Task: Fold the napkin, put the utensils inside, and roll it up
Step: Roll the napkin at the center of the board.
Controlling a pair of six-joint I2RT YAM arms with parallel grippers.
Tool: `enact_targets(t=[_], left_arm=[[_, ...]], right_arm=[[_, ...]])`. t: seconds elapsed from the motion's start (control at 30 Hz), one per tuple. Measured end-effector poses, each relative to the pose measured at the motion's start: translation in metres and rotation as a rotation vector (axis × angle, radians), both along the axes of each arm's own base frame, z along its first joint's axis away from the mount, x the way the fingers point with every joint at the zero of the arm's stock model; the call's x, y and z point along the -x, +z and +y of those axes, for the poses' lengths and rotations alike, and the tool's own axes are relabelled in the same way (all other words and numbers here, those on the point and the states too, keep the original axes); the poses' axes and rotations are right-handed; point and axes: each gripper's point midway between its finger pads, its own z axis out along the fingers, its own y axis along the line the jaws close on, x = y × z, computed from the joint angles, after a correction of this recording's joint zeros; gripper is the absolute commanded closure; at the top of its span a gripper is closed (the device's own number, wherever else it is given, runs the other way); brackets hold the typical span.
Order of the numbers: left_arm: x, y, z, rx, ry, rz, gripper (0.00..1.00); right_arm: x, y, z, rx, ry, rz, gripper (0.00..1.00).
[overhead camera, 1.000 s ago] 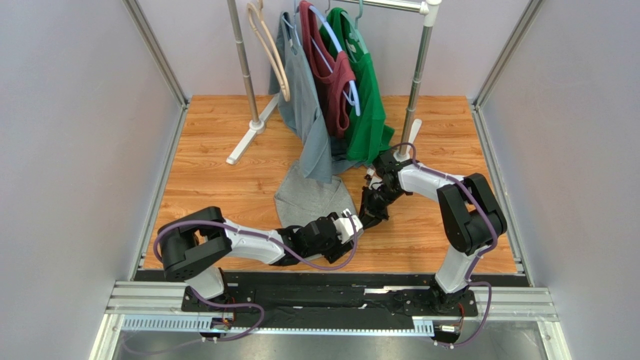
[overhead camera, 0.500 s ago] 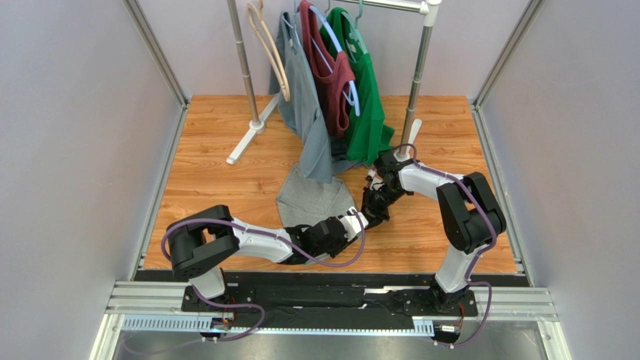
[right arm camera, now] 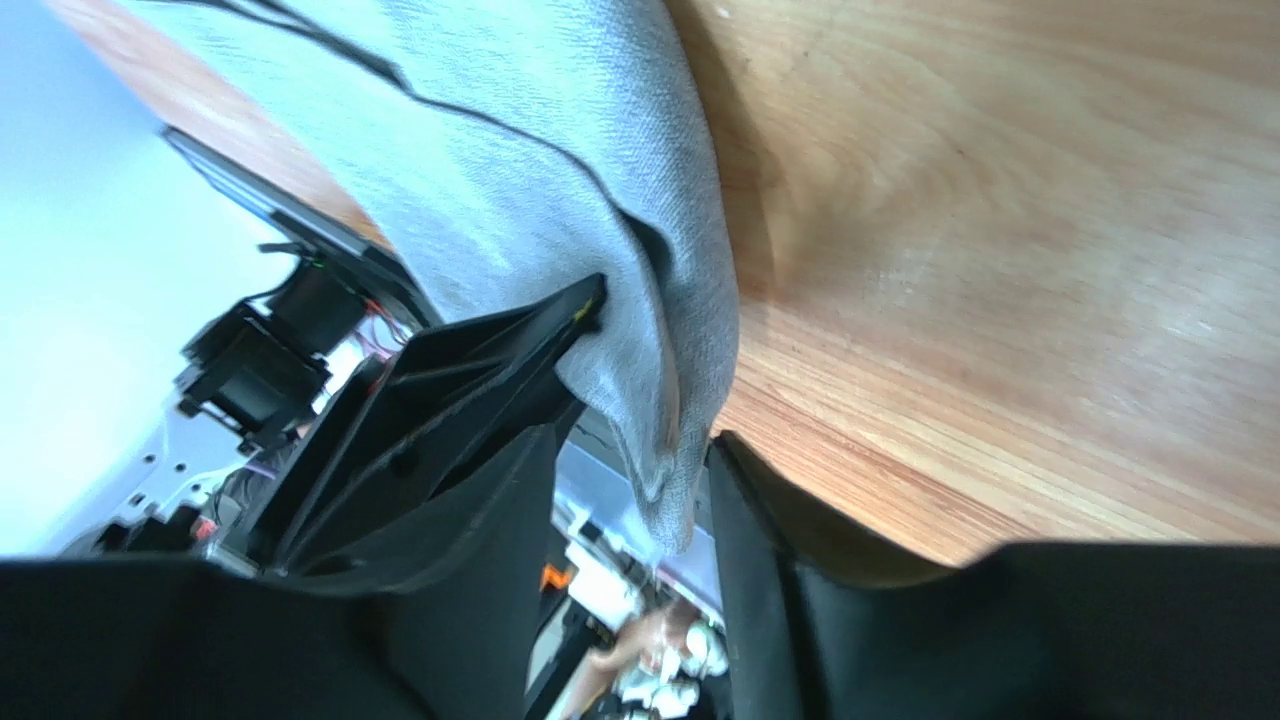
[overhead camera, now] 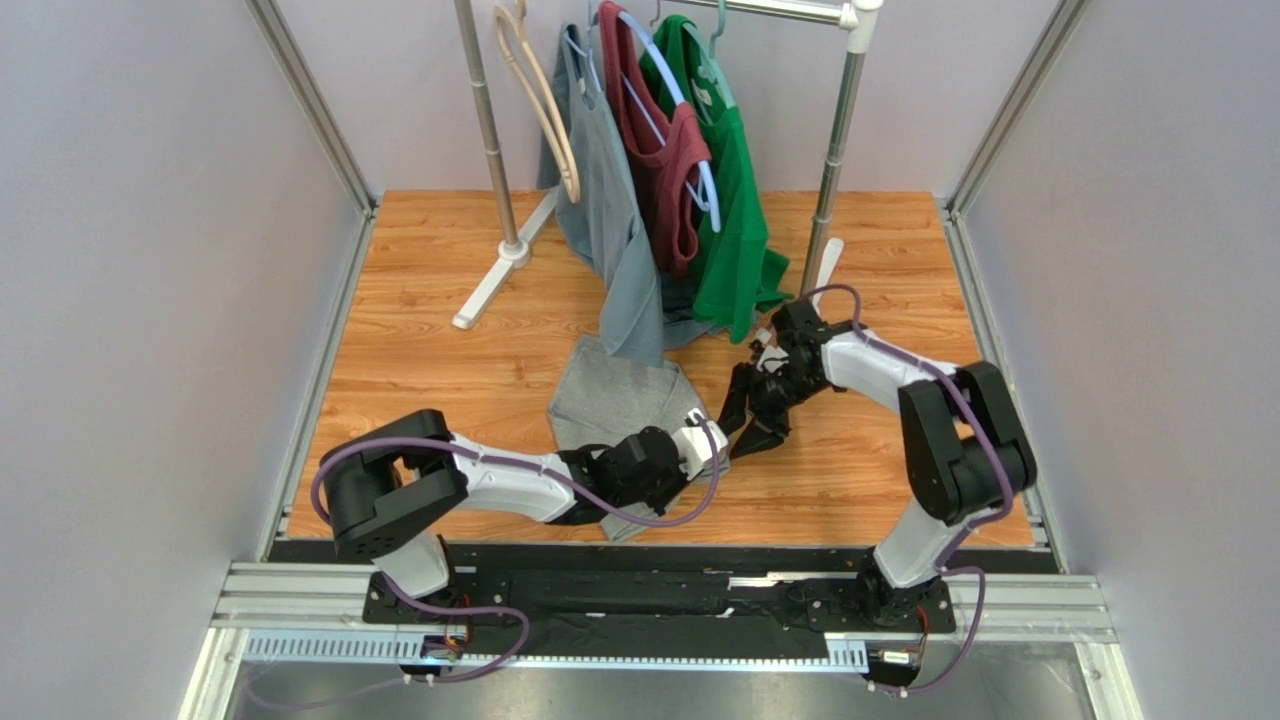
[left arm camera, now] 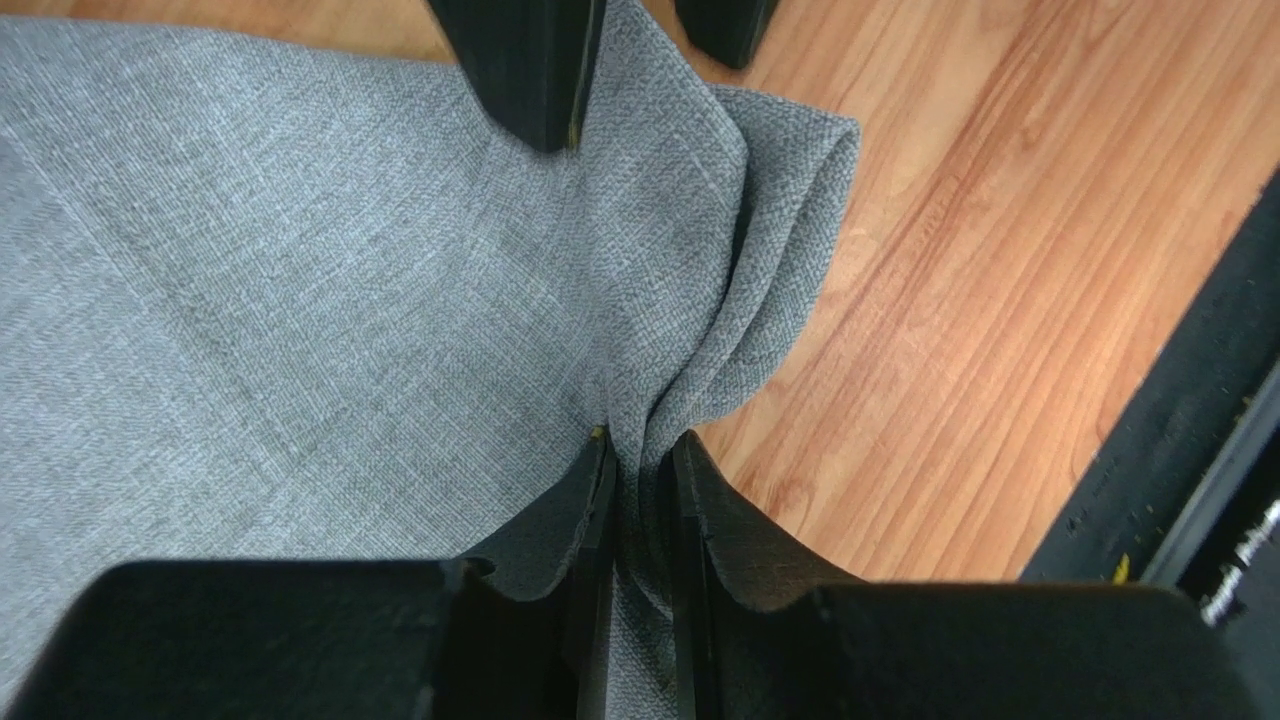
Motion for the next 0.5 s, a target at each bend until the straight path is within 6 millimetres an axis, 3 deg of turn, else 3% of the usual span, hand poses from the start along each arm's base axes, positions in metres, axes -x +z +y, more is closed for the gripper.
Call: enact_targets(t=[0.2, 0.5], left_arm=[[0.001, 0.001, 0.007, 0.063, -0.02, 0.119, 0.87], [0.001, 0.002, 0.011, 0.135, -0.06, 0.312, 0.87]], right_arm=[[-0.011, 0.028, -0.017, -0.063, -0.124, -0.148, 0.47], [0.001, 0.054, -0.028, -0.105, -0.183, -0.441, 0.48]])
